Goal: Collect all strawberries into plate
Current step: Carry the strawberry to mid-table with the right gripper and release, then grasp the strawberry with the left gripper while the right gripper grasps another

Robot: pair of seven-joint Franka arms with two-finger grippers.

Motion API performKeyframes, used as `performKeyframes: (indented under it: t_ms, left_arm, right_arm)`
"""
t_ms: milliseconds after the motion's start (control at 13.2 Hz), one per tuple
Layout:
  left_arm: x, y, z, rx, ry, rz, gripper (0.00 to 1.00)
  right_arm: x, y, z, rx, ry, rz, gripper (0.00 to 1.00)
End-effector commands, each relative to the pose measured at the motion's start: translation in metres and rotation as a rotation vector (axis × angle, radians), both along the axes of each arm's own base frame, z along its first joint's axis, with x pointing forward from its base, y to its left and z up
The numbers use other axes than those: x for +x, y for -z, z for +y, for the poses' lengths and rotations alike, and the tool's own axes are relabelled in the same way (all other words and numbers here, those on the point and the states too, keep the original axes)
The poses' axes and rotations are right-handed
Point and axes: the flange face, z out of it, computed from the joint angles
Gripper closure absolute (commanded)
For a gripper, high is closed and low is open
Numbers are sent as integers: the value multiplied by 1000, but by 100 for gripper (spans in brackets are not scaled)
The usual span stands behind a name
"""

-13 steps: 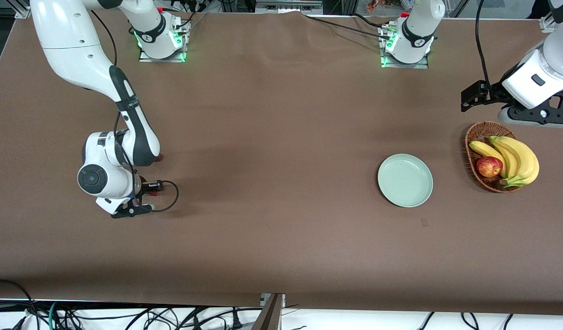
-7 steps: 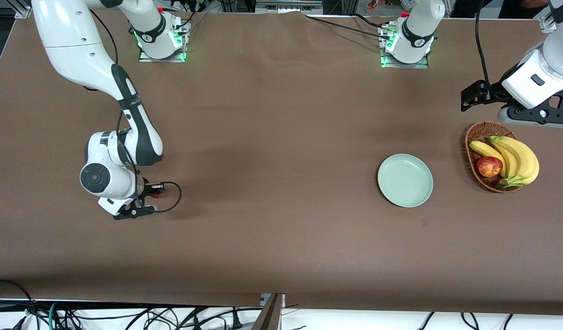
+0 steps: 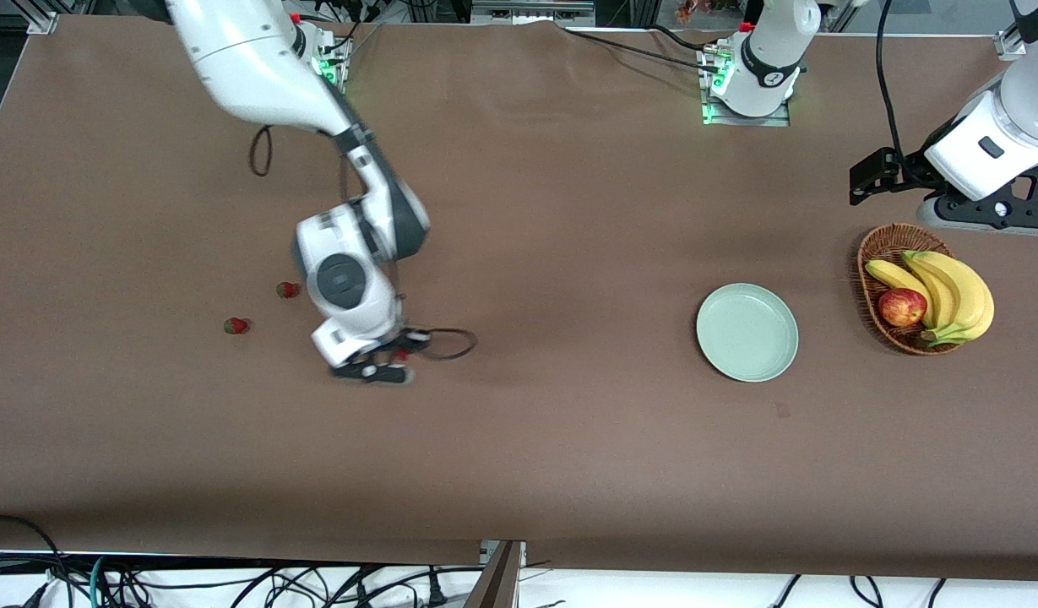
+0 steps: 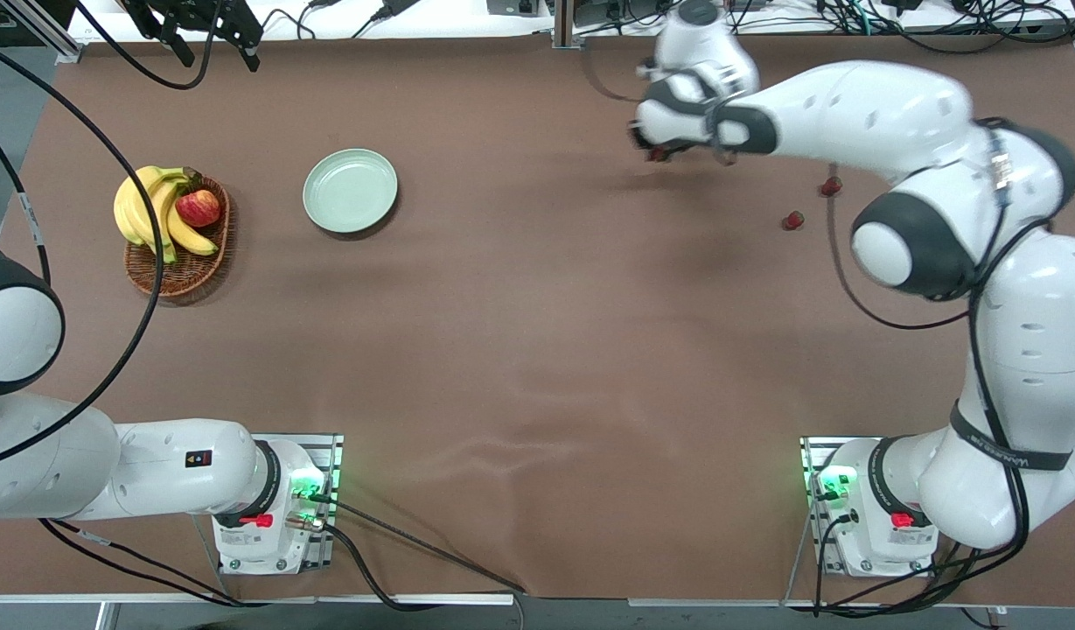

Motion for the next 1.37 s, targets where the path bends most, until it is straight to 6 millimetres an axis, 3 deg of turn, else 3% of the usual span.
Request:
performKeyframes:
  t_ms: [0, 228, 456, 532, 608, 684, 837, 913, 1141, 1293]
  left_arm:
    - [2, -4, 1, 21, -1, 5, 0]
    - [2, -4, 2, 21, -1, 5, 0]
    - [2, -4, 2, 21, -3, 5, 0]
    - [2, -4, 2, 21, -3, 5, 0]
    - [2, -4, 2, 21, -3, 5, 0]
    - [2, -4, 2, 21, -3, 5, 0]
    - [2, -5, 2, 21, -3, 4, 0]
    - [2, -5, 2, 20, -1, 4, 0]
    - [5, 2, 2, 18, -3, 14, 0]
    - [17, 31, 1, 12, 2, 72, 0]
  right_arm:
    - [-28, 7, 84, 65, 37, -56, 100]
    - [-72, 31, 164, 212, 64, -73, 100]
    - [-93, 47, 188, 249, 59, -91, 96]
    - [-95, 46, 190, 248, 54, -91, 67]
    - [-94, 42, 190, 247, 44, -97, 1]
    - [-89, 32, 189, 251, 43, -109, 0]
    - [-66, 16, 167, 206, 43, -93, 0]
    - [-42, 2, 140, 176, 18, -80, 0]
    - [31, -20, 29, 106, -111, -27, 0]
    - [66, -27, -40, 81, -116, -4, 0]
